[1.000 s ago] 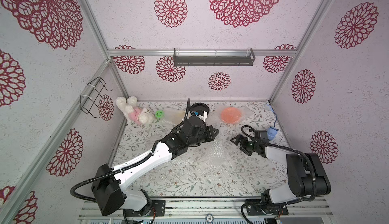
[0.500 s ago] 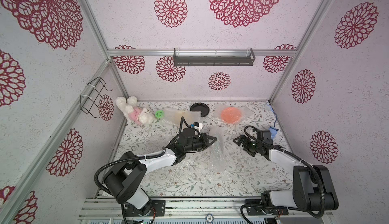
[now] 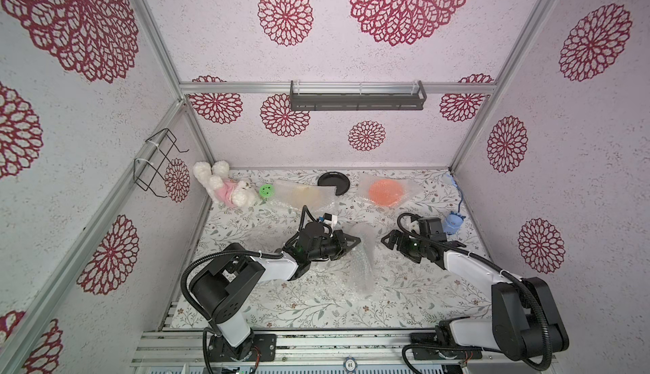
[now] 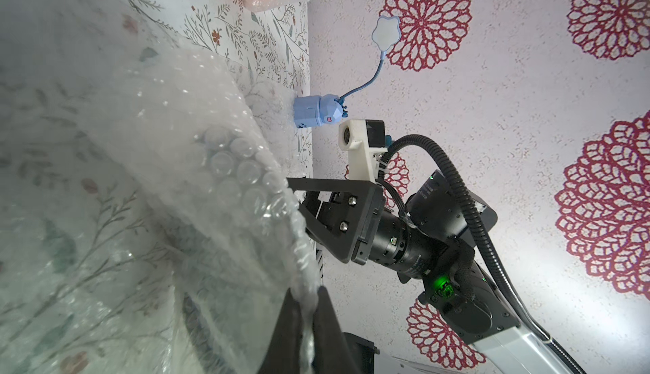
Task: Unpack dinner plates from bubble wrap
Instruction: Unwrap the bubble wrap.
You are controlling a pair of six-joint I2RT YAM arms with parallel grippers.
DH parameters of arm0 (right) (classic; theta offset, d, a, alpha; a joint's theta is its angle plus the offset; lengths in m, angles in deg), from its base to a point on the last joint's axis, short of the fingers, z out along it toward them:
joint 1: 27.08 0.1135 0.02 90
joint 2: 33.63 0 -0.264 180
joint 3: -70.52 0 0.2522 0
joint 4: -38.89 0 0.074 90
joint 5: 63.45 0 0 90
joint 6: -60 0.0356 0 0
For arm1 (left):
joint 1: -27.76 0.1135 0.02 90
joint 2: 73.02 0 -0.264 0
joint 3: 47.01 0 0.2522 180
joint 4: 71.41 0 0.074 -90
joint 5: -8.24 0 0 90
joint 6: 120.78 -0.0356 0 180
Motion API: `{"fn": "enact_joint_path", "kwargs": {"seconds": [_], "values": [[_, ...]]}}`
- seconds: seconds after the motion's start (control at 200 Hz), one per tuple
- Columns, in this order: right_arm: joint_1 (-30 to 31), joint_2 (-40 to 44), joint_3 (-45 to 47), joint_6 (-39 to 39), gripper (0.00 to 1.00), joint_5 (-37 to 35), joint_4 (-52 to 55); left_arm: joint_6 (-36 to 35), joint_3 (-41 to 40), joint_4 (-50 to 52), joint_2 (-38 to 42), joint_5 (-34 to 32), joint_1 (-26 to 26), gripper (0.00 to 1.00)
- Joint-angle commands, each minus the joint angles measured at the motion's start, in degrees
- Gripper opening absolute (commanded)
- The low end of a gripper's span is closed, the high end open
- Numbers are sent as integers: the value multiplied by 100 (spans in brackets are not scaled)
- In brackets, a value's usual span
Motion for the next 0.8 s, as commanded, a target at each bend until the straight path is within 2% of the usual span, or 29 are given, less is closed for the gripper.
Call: {"fn": "enact_joint_path", "kwargs": {"seconds": [0.0, 0.27, 0.39, 0.64, 0.796], "values": [[120, -43, -208, -126, 99, -134, 35, 118, -136, -329, -166, 71, 49, 7], [269, -116, -261, -123, 99, -181, 33, 82, -422, -282, -98, 4, 180, 34], [287, -142, -253, -134, 99, -173, 18, 78, -616, -280, -70, -43, 225, 49], [378, -203, -271, -208, 99, -236, 44, 26, -1096, -196, 143, -88, 464, 57], [550, -252, -338, -263, 99, -369, 95, -533, -1152, 976, 804, -267, 578, 61]]}}
